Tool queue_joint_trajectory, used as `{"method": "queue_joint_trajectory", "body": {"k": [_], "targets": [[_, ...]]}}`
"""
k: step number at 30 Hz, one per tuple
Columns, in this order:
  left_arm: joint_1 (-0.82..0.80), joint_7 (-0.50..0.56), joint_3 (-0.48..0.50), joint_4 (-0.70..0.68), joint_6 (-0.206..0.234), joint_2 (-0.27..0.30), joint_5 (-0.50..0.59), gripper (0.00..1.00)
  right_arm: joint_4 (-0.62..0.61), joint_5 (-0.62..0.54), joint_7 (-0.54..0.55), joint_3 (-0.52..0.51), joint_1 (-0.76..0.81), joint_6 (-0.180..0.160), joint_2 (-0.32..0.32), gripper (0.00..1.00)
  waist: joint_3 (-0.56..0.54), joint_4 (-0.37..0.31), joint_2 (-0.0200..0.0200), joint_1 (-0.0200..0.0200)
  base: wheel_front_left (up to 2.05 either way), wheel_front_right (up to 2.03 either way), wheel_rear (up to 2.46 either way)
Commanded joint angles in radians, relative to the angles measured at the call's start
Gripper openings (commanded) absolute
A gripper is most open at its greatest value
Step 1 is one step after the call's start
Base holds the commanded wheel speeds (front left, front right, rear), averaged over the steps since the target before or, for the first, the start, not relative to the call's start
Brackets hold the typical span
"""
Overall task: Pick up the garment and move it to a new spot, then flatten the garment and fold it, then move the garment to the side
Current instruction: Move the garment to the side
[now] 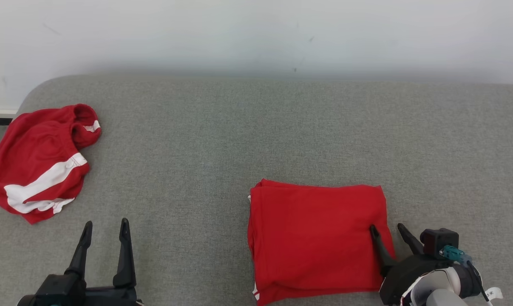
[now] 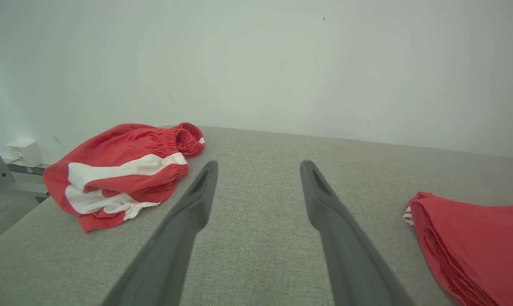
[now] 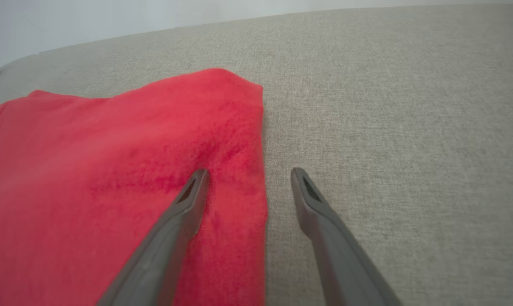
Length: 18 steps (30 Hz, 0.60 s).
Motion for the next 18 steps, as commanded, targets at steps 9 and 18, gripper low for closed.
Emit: {"method": "queue_joint_trajectory", "body": {"k": [9, 18], "targets": [[-0.011, -0.003, 0.009, 0.000, 0.000, -0.007, 0.002, 1.00, 0.122, 0.058, -0.010, 0.071, -0.055, -0.003, 0.015, 0.00, 0.013, -0.003, 0.0000, -0.0001, 0.00, 0.00, 0.00], [-0.036, -0.003, 0.006, -0.012, 0.000, -0.010, -0.003, 1.00, 0.119, 0.081, -0.021, 0.130, -0.191, -0.003, -0.028, 0.00, 0.077, -0.022, 0.0000, -0.0001, 0.00, 0.00, 0.00]]}}
